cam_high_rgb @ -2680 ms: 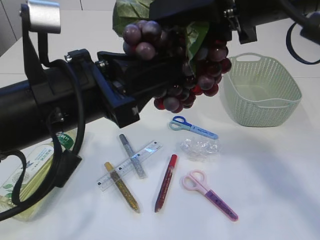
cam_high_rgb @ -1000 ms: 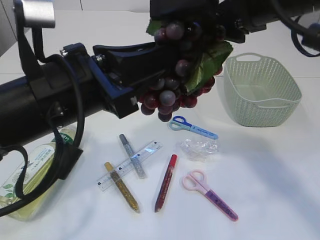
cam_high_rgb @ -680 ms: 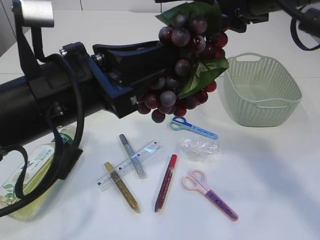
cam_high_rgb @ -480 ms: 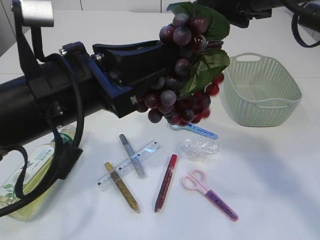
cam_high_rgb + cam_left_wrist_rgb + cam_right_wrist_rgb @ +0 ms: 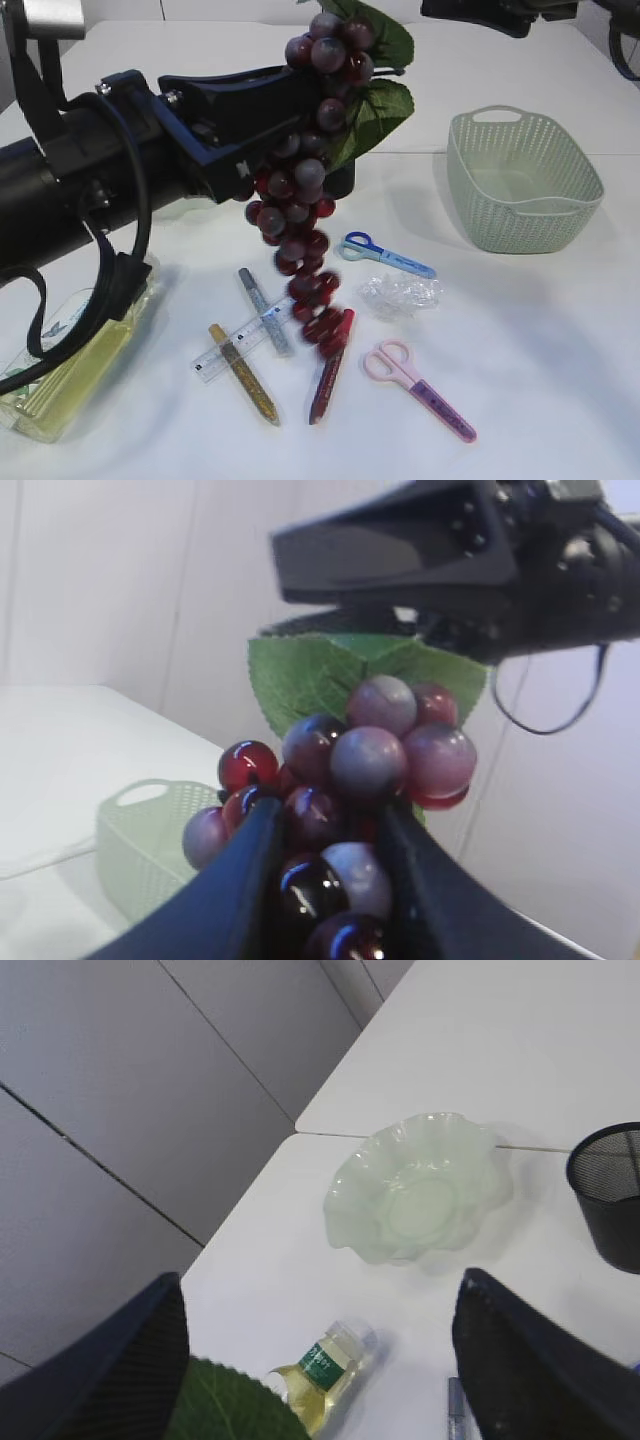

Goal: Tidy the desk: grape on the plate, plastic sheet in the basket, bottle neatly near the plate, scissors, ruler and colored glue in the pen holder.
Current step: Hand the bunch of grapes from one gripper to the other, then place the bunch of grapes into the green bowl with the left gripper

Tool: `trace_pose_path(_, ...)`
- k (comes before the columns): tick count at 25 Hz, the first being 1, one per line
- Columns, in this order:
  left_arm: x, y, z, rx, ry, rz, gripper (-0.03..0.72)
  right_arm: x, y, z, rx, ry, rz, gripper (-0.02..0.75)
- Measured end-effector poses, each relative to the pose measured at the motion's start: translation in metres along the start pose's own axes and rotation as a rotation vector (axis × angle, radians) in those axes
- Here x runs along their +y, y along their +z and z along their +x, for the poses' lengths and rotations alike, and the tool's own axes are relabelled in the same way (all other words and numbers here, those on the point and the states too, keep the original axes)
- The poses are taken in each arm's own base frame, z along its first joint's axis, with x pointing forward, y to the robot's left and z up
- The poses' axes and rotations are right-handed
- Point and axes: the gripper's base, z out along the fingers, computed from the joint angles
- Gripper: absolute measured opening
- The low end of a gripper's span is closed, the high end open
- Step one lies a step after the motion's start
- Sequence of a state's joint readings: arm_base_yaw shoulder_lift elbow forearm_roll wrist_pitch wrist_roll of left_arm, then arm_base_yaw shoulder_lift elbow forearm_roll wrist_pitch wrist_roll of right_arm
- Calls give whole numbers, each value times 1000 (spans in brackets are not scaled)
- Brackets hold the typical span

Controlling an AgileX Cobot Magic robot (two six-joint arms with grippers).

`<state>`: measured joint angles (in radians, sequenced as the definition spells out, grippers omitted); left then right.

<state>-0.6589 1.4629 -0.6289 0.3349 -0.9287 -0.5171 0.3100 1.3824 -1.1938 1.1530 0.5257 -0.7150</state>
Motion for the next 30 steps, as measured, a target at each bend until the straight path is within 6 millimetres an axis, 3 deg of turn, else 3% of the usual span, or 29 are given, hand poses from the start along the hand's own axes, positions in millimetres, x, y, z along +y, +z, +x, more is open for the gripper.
trace_pose_path(12,26,-7,-8,-26,14,-93,213,-31,-9,18,227,-76,298,594)
trace_pose_path(21,63,-20,-21,-83,5,-247,213,-55,-28,35,492,-148,587,594)
trace_pose_path(30,99,-12,-58,-104,38,-389,213,-60,-35,41,596,-160,648,593)
